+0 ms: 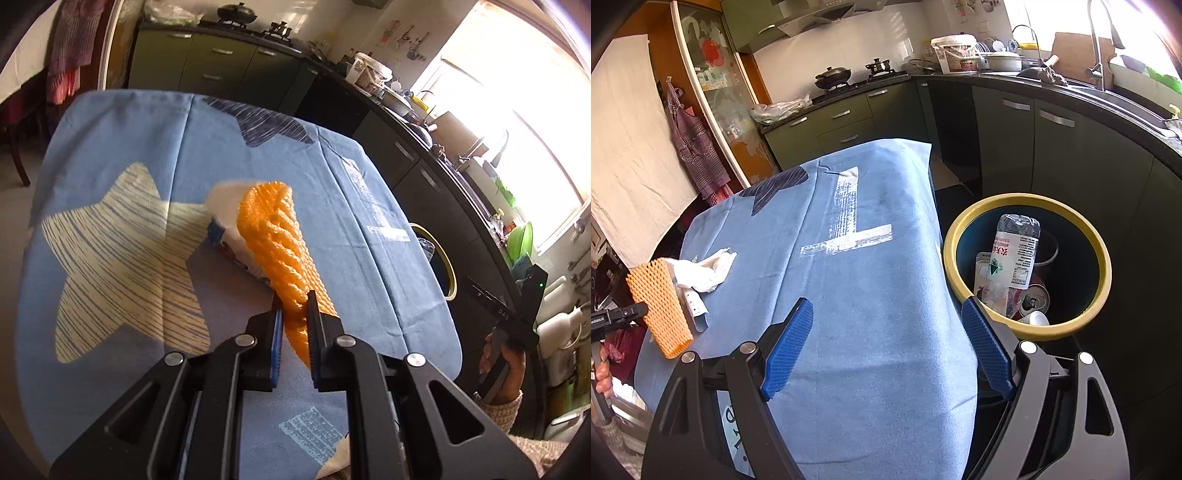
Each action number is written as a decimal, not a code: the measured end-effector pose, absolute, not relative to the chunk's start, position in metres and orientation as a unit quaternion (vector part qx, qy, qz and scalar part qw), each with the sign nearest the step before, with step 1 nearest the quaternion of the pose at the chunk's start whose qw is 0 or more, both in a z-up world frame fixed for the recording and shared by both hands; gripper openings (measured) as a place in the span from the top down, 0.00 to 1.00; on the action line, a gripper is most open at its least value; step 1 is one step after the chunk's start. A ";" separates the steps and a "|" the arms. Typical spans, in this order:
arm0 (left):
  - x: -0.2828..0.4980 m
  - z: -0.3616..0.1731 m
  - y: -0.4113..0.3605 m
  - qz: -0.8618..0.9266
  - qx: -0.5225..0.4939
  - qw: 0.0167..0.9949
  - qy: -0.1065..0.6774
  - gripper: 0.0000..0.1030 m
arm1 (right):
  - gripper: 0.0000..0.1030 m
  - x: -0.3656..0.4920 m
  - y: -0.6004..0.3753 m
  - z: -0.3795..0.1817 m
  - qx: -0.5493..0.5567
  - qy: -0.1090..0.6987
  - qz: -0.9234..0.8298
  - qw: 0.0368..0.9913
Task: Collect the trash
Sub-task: 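Carry the orange sleeve over the bin and open the left tool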
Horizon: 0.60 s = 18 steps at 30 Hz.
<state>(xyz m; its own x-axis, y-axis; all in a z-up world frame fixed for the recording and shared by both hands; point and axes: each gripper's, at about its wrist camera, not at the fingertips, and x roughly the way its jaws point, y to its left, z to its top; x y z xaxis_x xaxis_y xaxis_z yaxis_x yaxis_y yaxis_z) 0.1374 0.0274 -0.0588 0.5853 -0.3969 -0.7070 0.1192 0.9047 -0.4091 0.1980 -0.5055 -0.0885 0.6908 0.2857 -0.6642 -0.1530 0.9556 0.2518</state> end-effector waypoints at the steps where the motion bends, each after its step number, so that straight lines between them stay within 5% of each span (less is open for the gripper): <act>1: 0.135 -0.052 0.024 -0.154 -0.153 0.878 0.426 0.89 | 0.21 0.197 -0.506 -0.088 0.089 0.374 0.119 0.915; 7: 0.143 -0.012 -0.019 -0.217 -0.087 0.883 0.406 0.89 | 0.21 0.186 -0.525 -0.079 0.089 0.358 0.091 0.925; 18: 0.230 0.000 -0.218 -0.378 0.041 0.829 0.409 0.89 | 0.21 0.134 -0.627 -0.065 0.134 0.318 -0.045 0.937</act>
<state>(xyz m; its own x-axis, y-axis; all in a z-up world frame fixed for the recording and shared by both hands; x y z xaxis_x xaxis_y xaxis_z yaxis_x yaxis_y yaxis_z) 0.2301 -0.2178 0.0005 0.3783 -0.5942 -0.7098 0.6611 0.7101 -0.2422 0.1339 -0.6273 -0.0647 0.7939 0.0010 -0.6081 0.1698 0.9598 0.2233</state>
